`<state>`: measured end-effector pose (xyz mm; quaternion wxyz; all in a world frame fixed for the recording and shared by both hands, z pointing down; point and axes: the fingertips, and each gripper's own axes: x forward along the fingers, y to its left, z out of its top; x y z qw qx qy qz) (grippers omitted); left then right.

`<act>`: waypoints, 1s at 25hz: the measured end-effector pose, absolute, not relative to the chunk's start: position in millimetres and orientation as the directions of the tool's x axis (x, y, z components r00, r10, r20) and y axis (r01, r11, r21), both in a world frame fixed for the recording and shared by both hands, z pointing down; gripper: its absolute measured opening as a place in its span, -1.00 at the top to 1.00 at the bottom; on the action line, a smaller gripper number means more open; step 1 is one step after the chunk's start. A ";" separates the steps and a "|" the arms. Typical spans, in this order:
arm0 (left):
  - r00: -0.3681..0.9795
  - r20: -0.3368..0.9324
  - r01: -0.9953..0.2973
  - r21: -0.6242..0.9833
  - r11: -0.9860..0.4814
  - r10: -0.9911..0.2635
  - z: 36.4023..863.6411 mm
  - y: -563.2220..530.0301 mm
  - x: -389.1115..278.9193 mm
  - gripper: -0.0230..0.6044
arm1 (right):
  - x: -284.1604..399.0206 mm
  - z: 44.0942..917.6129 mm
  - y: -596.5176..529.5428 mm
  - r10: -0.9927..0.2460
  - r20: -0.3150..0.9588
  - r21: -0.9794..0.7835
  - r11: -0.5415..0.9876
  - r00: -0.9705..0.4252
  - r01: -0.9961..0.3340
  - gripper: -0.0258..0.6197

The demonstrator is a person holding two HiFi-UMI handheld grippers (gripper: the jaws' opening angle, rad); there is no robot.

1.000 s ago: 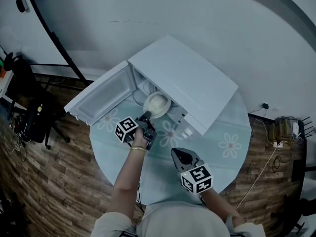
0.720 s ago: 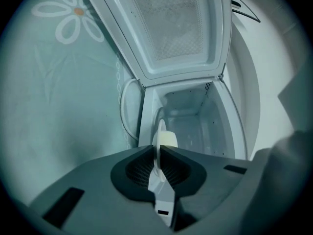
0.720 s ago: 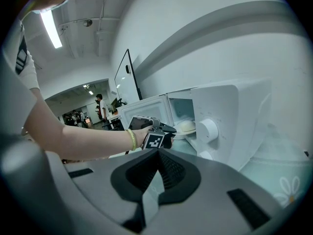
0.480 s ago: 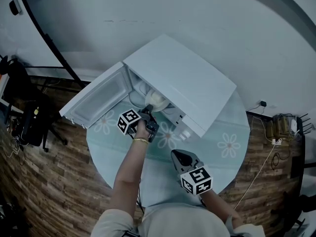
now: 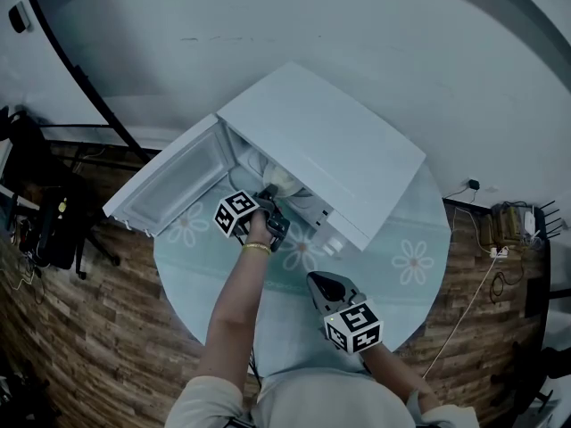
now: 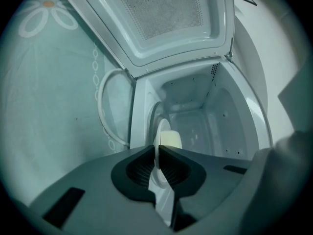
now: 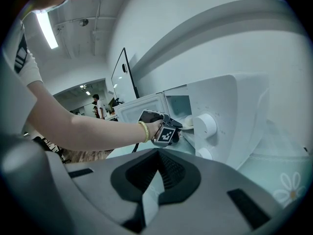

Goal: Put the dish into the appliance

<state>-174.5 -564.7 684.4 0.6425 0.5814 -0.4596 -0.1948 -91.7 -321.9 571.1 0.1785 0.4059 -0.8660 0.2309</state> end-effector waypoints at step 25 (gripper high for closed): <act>0.487 0.349 -0.377 0.911 0.168 -0.800 649.5 -520.8 -187.1 0.32 | -100.7 550.1 -300.1 -0.616 0.462 -0.236 0.608 -0.638 -0.758 0.90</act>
